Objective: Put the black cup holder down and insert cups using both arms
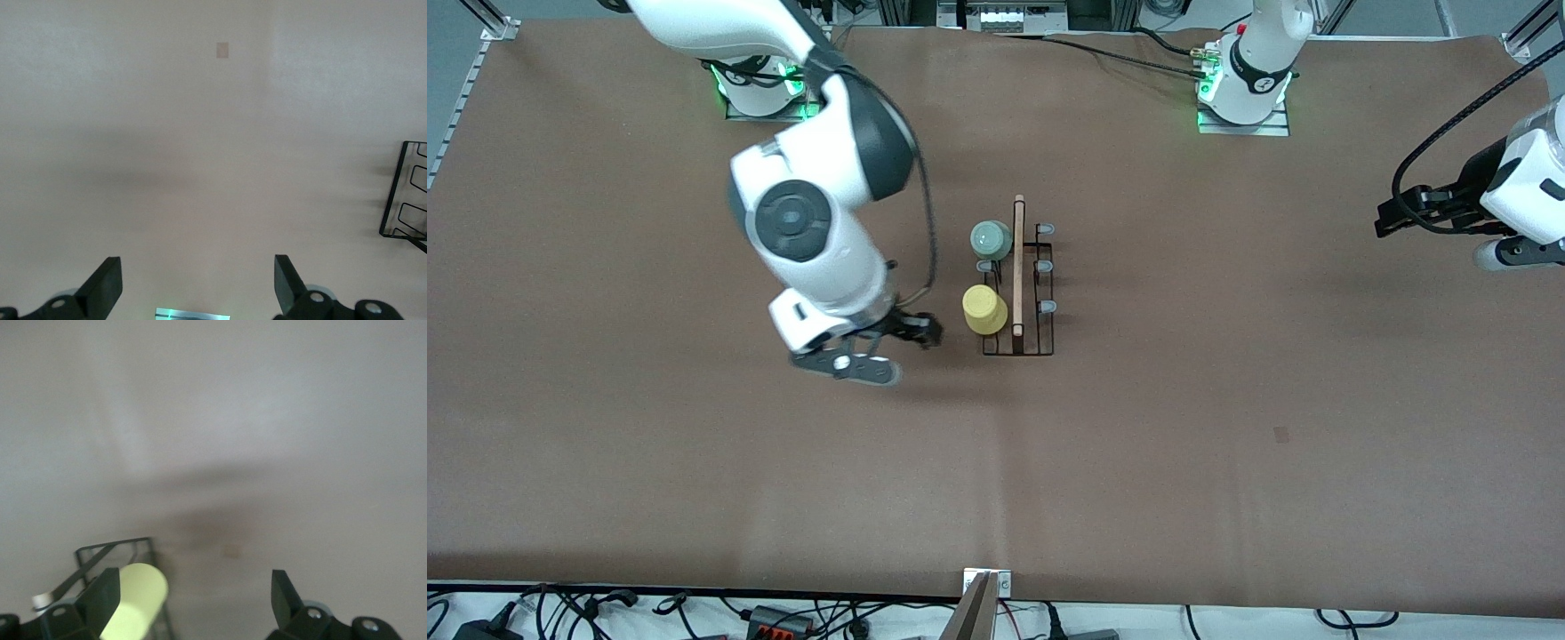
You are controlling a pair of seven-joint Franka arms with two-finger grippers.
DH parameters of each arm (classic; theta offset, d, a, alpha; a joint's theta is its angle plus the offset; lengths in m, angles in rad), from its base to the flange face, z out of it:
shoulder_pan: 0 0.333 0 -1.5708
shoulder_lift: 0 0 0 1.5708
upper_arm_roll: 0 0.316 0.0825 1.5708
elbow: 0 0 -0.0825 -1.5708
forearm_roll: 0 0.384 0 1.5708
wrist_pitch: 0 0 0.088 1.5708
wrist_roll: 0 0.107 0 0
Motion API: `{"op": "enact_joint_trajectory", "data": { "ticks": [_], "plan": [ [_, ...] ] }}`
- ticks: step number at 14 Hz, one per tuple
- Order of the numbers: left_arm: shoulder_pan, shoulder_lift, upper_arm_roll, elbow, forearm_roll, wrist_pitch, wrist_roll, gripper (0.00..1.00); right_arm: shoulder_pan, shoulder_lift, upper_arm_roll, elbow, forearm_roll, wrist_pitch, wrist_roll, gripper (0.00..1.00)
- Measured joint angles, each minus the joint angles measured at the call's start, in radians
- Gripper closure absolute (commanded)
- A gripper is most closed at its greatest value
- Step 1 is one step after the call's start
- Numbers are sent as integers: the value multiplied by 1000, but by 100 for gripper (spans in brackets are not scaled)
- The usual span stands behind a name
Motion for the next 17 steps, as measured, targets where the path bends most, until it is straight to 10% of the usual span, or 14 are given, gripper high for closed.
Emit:
{"op": "enact_joint_trajectory", "data": {
  "ticks": [17],
  "plan": [
    [0, 0, 0, 0, 0, 0, 0, 0, -528, -348, -25, -161, -43, -169, -632, 0]
  ]
}}
